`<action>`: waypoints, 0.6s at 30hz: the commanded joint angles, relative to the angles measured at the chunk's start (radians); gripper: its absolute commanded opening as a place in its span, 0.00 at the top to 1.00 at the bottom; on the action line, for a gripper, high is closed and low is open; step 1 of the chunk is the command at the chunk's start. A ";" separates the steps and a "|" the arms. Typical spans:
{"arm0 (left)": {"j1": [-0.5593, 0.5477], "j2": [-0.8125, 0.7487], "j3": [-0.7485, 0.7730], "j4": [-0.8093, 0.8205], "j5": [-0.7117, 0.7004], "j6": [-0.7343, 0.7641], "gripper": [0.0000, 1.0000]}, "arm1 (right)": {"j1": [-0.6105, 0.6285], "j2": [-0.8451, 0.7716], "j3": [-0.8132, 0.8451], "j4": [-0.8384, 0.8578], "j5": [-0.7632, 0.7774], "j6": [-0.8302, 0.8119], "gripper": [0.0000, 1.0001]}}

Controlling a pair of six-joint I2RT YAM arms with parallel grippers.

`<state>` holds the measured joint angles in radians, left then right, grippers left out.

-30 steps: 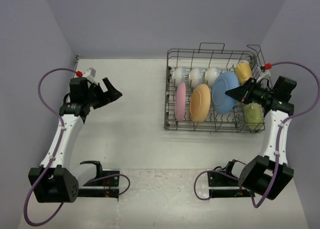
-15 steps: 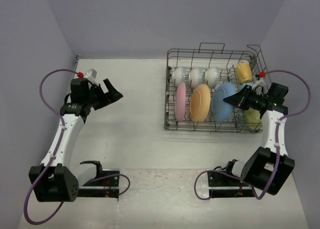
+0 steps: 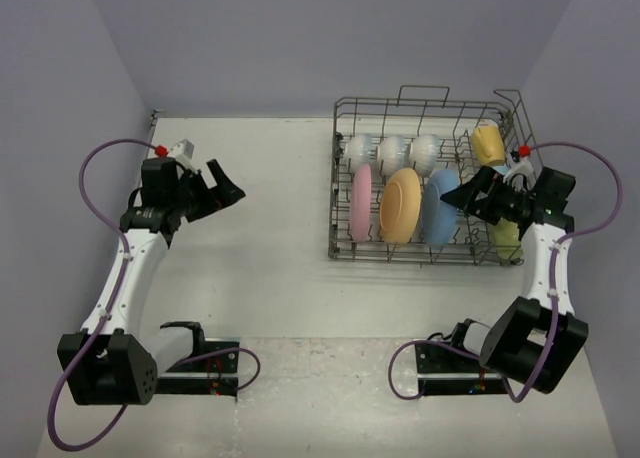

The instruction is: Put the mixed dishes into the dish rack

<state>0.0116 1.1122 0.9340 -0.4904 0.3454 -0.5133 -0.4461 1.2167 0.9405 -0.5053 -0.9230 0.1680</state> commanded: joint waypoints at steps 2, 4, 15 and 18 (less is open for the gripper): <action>-0.001 -0.035 -0.001 -0.013 -0.017 0.032 0.00 | -0.002 -0.063 0.062 -0.027 0.044 0.010 0.01; -0.001 -0.048 0.003 -0.020 -0.020 0.035 0.00 | -0.002 -0.097 0.090 -0.071 0.152 0.039 0.01; -0.001 -0.124 0.017 -0.076 -0.074 0.045 0.00 | -0.002 -0.312 0.270 -0.159 0.338 0.126 0.01; -0.001 -0.147 0.029 -0.100 -0.111 0.052 0.00 | -0.003 -0.376 0.310 -0.206 0.508 0.189 0.01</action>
<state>0.0116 0.9985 0.9340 -0.5686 0.2745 -0.4957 -0.4458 0.8806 1.1980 -0.6518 -0.5747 0.2867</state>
